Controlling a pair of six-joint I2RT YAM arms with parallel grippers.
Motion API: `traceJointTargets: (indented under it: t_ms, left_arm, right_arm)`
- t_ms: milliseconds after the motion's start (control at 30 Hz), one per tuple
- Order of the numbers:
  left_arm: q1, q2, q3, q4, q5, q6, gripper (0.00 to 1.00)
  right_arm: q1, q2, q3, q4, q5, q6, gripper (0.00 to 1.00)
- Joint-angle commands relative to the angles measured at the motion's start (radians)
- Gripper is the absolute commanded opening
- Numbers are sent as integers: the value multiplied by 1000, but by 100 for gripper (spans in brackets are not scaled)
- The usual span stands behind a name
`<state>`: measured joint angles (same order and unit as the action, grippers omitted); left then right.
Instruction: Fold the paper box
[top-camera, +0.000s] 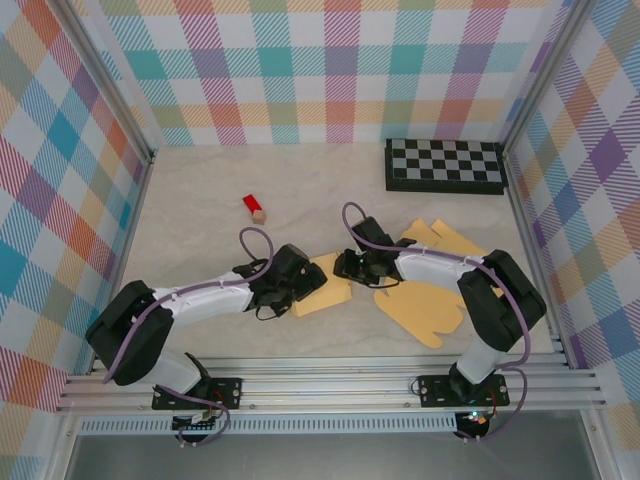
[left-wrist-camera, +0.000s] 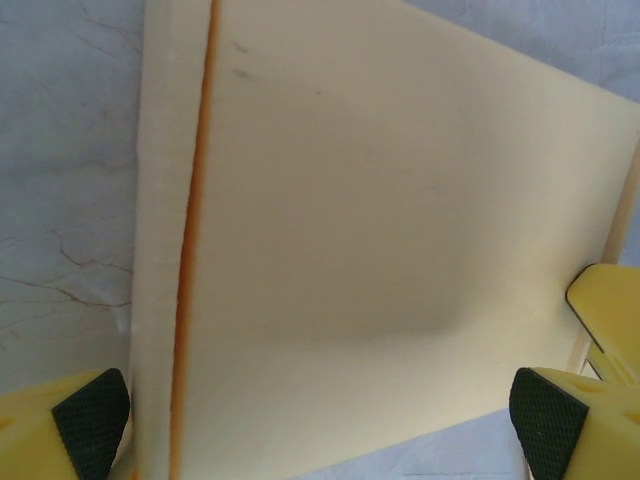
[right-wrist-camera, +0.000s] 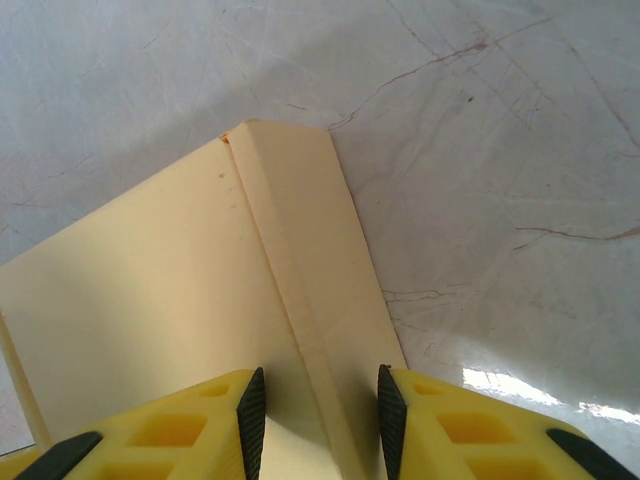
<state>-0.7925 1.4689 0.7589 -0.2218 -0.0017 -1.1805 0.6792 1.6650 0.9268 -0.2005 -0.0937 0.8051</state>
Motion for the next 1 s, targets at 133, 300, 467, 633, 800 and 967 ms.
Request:
traceJointTargets:
  t_ms: [133, 300, 467, 633, 800, 967]
  left_arm:
    - [-50, 23, 9, -29, -40, -123, 96]
    - [-69, 10, -4, -11, -49, -214, 94]
    - [-94, 14, 56, -104, -111, -263, 94]
    - [-101, 51, 70, -107, -139, -338, 94]
    - [-102, 92, 78, -68, -150, -397, 94]
    - [-103, 106, 108, -82, -189, -425, 93]
  right_arm:
    - [14, -24, -23, -63, 22, 17, 37]
    - [27, -26, -26, -65, 29, 29, 36]
    - [52, -15, -37, -47, 28, 59, 36]
    - [83, -14, -51, -24, 29, 91, 34]
    - [107, -30, -77, 0, 28, 128, 32]
    - [124, -52, -92, 9, 23, 148, 31]
